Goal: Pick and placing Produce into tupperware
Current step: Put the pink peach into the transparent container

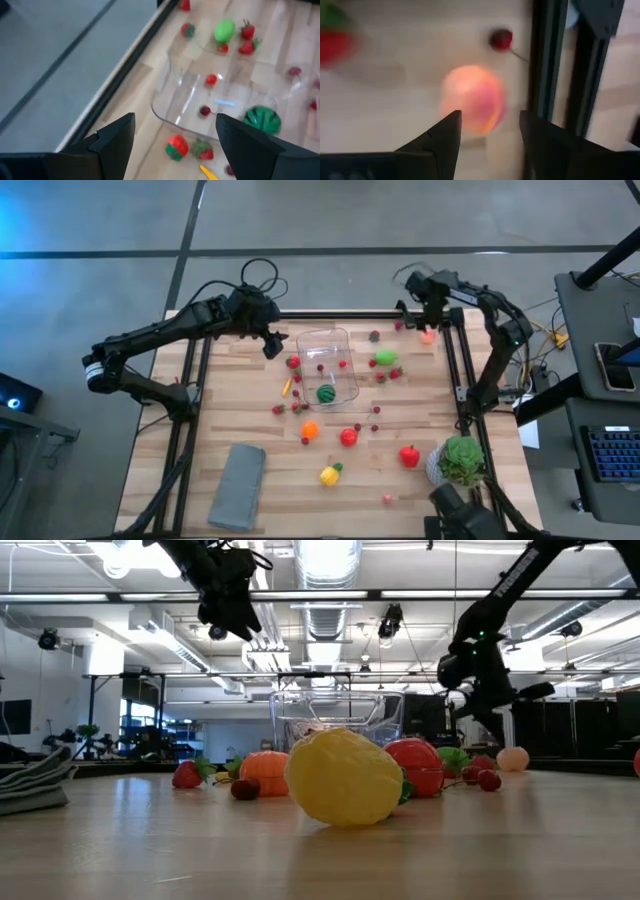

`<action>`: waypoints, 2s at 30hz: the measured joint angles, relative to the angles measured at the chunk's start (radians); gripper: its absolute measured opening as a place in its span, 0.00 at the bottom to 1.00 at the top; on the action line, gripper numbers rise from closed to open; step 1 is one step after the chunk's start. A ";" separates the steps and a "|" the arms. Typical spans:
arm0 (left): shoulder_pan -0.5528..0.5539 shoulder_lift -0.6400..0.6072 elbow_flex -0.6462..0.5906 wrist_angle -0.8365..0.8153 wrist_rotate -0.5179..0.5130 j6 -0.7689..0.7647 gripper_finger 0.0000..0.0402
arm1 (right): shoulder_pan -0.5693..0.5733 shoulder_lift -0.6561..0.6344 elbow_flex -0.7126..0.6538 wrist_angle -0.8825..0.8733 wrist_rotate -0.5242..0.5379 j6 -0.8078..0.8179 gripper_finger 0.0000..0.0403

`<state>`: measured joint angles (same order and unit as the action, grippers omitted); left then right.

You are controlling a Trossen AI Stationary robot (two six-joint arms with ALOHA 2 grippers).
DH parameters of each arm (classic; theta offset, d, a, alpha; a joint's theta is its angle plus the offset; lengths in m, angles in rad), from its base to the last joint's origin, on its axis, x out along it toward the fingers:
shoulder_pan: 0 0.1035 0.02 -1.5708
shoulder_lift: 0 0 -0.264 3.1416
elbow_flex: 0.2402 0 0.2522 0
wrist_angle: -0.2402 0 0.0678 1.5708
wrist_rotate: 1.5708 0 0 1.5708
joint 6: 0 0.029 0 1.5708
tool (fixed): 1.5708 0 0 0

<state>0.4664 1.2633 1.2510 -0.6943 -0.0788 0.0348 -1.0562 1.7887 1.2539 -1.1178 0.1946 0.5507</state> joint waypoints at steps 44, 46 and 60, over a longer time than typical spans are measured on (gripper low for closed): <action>0.005 0.002 0.010 0.084 -0.017 -0.002 0.65 | 0.049 0.027 0.155 -0.088 0.020 -0.020 0.48; 0.005 -0.002 0.009 0.084 -0.016 -0.002 0.65 | 0.047 0.027 0.148 -0.099 0.010 -0.043 0.49; 0.005 -0.003 0.007 0.081 -0.015 -0.003 0.65 | 0.043 0.042 0.126 0.068 0.034 0.065 0.85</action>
<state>0.4713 1.2602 1.2579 -0.6136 -0.0940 0.0321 -1.0127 1.8309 1.3796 -1.0495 0.2285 0.6159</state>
